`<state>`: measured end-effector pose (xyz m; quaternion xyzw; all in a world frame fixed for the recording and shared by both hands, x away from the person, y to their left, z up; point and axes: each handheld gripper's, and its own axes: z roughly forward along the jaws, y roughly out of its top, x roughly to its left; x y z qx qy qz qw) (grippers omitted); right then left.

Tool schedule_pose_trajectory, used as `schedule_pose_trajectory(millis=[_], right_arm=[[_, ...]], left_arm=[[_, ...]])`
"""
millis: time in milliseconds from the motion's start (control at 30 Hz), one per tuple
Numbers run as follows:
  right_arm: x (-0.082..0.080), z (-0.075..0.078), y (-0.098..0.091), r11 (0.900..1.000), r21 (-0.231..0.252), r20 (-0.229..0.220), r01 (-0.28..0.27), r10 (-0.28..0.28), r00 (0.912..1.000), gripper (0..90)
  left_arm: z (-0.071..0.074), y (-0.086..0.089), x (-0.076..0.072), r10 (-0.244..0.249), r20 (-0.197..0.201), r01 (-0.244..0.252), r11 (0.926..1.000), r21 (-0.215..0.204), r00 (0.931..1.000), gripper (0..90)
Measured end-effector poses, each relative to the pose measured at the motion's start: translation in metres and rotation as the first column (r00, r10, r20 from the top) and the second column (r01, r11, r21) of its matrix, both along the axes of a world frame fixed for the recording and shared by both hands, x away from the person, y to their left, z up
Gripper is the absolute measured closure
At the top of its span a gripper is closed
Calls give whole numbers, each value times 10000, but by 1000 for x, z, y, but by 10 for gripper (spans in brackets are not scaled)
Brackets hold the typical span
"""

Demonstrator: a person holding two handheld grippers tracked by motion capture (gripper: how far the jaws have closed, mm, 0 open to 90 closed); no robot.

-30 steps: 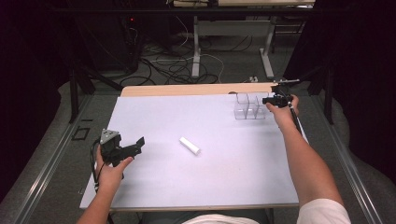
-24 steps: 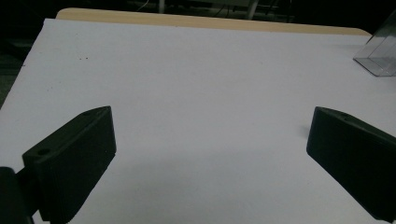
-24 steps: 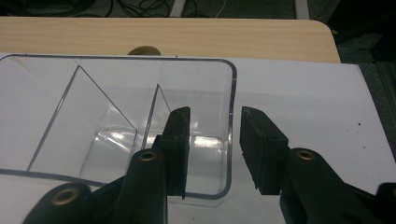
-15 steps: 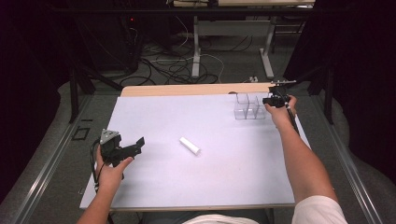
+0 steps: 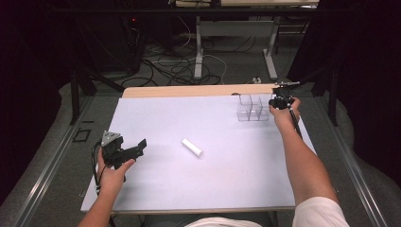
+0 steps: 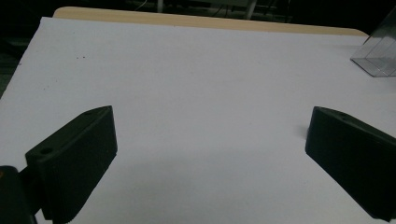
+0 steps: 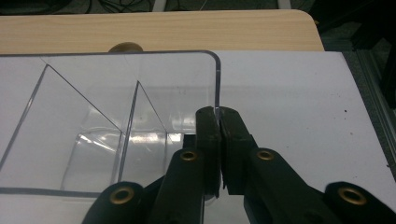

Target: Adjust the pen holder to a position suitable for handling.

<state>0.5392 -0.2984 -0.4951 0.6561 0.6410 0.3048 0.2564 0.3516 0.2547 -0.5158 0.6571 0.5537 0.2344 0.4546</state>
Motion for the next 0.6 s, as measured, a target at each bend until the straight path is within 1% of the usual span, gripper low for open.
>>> schedule_pose_trajectory(millis=[67, 200, 267, 333, 367, 400, 467, 500, 600], right_arm=[[0, 0, 0, 10000, -53, -23, 67, -67, 10000, 875], [0, 1, 0, 9998, 77, 23, 168, -169, 9999, 875], [-1, 2, 1, 9999, 10, 62, 133, -133, 9999, 874], [-2, 4, 2, 9999, 108, 70, 87, -88, 9999, 873], [-3, 4, 2, 10000, 33, 28, 88, -88, 10000, 873], [-3, 5, 2, 10000, 62, 33, 72, -72, 10000, 873], [-5, 6, 2, 9995, 247, -71, 204, -203, 9998, 875], [-6, 7, 2, 9993, 321, -125, 184, -180, 9998, 877], [-9, 10, 2, 9971, 700, -299, 312, -291, 9991, 882]], left_arm=[[0, 0, 0, -10, -22, 10, 10000, 8, 10000, 22], [0, 1, 0, 15, -23, -15, 10000, 8, 10000, 22], [0, 1, 0, 14, -31, -14, 10000, 0, 10000, 22], [-1, 0, 1, 1, 20, -1, 10000, 11, 10000, 22], [-1, 0, 1, 4, -3, -4, 10000, 19, 10000, 22], [-1, 0, 1, -16, -43, 16, 10000, 20, 10000, 22], [-1, -1, 1, -39, 3, 39, 10000, 37, 10000, 22], [-1, -2, 1, -65, -26, 66, 10000, 69, 10000, 22], [-1, -3, 1, -72, -48, 72, 10000, 63, 10000, 22]])
